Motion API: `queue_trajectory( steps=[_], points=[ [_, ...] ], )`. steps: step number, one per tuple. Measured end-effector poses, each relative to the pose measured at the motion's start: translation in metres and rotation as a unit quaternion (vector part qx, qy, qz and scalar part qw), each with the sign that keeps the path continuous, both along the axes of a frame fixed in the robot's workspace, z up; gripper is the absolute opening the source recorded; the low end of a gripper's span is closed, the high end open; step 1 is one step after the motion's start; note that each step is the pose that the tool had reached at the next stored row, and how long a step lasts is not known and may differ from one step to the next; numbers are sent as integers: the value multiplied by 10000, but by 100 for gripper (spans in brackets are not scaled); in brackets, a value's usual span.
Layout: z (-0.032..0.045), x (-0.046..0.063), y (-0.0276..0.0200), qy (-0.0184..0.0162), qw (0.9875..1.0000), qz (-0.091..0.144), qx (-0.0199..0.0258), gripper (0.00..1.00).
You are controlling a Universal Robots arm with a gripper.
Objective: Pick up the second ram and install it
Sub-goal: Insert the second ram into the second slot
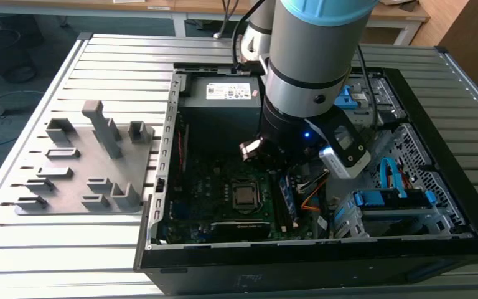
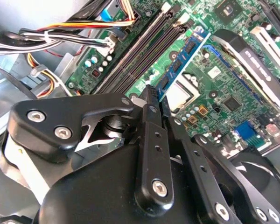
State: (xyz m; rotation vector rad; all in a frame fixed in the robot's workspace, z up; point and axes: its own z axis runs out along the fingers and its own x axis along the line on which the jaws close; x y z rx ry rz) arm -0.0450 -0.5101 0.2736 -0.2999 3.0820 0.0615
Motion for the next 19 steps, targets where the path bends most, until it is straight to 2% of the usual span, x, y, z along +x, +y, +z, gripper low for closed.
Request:
queue_trajectory(
  steps=[19],
  points=[
    [-2,0,0,0,9992,-396,0,14]
  ],
)
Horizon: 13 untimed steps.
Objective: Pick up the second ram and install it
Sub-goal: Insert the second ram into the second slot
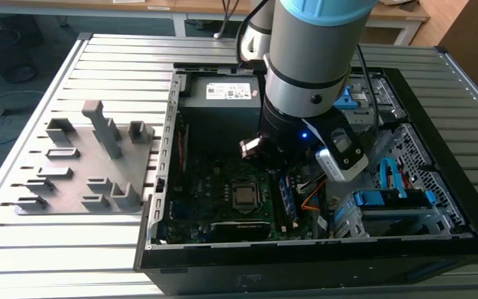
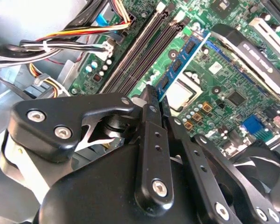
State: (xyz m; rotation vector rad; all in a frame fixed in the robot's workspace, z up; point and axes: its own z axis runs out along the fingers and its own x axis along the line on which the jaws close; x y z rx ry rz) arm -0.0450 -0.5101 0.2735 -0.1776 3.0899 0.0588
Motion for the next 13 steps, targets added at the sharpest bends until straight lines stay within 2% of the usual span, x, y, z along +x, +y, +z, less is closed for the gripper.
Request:
queue_trajectory(
  steps=[13],
  points=[
    [-1,0,0,0,9997,-226,-1,14]
  ],
)
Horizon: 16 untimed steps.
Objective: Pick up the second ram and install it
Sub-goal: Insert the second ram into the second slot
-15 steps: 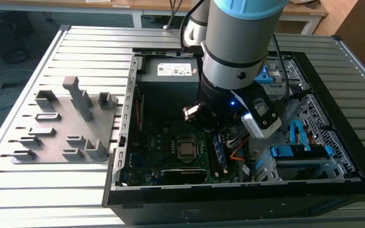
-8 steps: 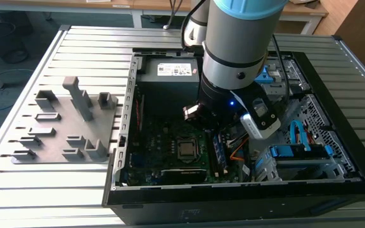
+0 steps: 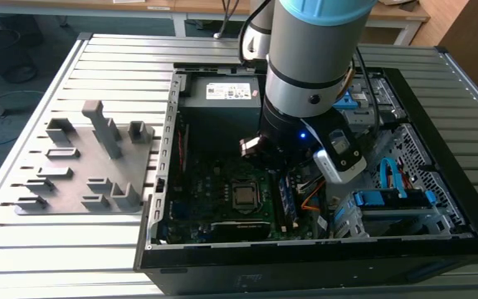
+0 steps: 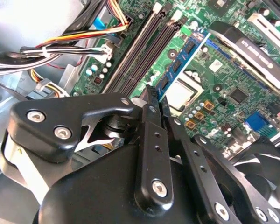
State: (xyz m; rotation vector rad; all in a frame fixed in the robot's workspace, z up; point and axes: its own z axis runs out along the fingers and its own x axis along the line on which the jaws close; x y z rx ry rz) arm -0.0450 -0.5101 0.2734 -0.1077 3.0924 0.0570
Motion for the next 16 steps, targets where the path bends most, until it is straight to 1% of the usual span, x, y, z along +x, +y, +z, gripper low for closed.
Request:
queue_trajectory(
  steps=[14,15,16],
  points=[
    [-4,0,2,0,9998,-207,1,14],
    [-6,0,2,0,9997,-234,5,14],
    [-11,1,1,1,9997,-234,19,14]
  ],
)
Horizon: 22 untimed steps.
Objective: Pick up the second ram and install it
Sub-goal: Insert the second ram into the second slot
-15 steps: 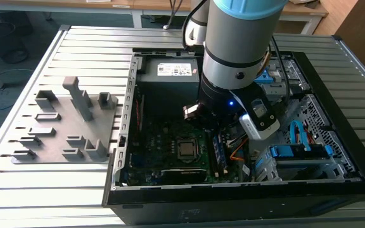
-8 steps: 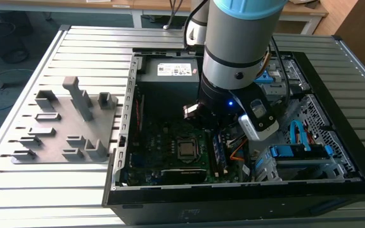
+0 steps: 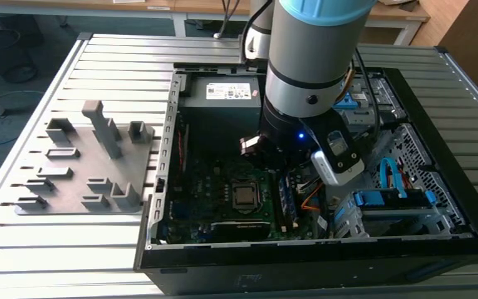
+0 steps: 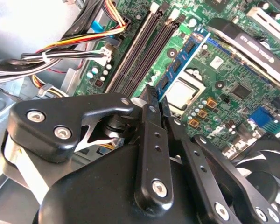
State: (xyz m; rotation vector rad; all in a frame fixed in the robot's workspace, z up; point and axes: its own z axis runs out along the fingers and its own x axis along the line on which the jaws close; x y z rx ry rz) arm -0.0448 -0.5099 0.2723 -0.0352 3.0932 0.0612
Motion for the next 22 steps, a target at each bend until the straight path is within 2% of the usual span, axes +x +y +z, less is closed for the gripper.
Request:
queue_trajectory(
  steps=[4,9,13,16,22],
  points=[
    [-46,48,1,6,10000,-2,9,14],
    [-85,57,0,7,10000,-23,8,14],
    [-94,59,0,6,9997,-264,7,14],
    [-98,58,0,7,9986,-522,5,14],
    [-99,58,0,6,9986,-535,5,14]
  ],
)
